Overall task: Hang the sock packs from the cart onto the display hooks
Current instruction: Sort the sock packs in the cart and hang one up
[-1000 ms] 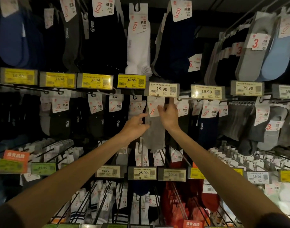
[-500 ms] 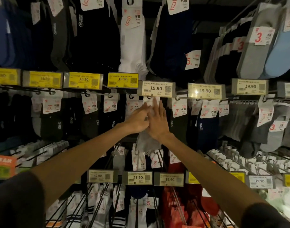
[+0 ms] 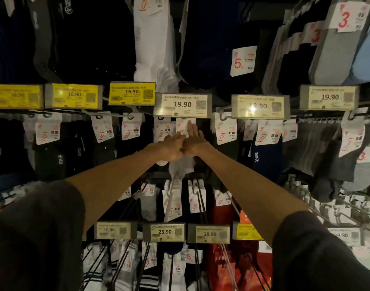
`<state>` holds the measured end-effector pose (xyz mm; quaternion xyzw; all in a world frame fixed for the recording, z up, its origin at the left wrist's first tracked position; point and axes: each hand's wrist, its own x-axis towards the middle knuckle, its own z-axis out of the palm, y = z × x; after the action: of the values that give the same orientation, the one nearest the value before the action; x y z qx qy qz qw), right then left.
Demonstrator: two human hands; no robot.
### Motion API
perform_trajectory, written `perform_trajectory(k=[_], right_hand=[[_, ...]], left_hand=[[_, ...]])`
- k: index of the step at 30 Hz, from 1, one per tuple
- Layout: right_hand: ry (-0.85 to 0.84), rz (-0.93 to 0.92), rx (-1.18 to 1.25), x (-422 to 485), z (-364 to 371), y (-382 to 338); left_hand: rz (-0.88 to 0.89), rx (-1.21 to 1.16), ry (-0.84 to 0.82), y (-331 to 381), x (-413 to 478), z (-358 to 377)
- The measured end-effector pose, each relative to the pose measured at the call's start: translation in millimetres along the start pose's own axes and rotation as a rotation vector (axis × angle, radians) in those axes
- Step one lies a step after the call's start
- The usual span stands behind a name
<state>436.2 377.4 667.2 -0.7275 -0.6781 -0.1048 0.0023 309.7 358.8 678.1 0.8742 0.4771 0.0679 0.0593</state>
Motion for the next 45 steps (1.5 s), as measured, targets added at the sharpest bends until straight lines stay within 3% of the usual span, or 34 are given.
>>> perform_trajectory(k=[8,15,25,34,41,45], right_hand=[[0.019,-0.047,0.028,-22,7,-5],[0.099,-0.183,0.158,-122,11,-31],[0.396,-0.257,0.407,-257,43,-133],[0.236,-0.195,0.412,-373,131,-238],[-0.272,-0.021,0.495,-446,238,-275],[-0.491,-0.018,0.475,-477,305,-282]], left_hand=[[0.041,-0.082,-0.016,-10,-24,17],[0.146,-0.181,0.075,-2,-85,20],[0.306,-0.404,0.308,-47,-233,74],[0.274,-0.460,0.170,-123,-360,180],[0.037,-0.579,-0.091,-169,-447,294],[-0.124,-0.673,-0.209,-181,-473,361]])
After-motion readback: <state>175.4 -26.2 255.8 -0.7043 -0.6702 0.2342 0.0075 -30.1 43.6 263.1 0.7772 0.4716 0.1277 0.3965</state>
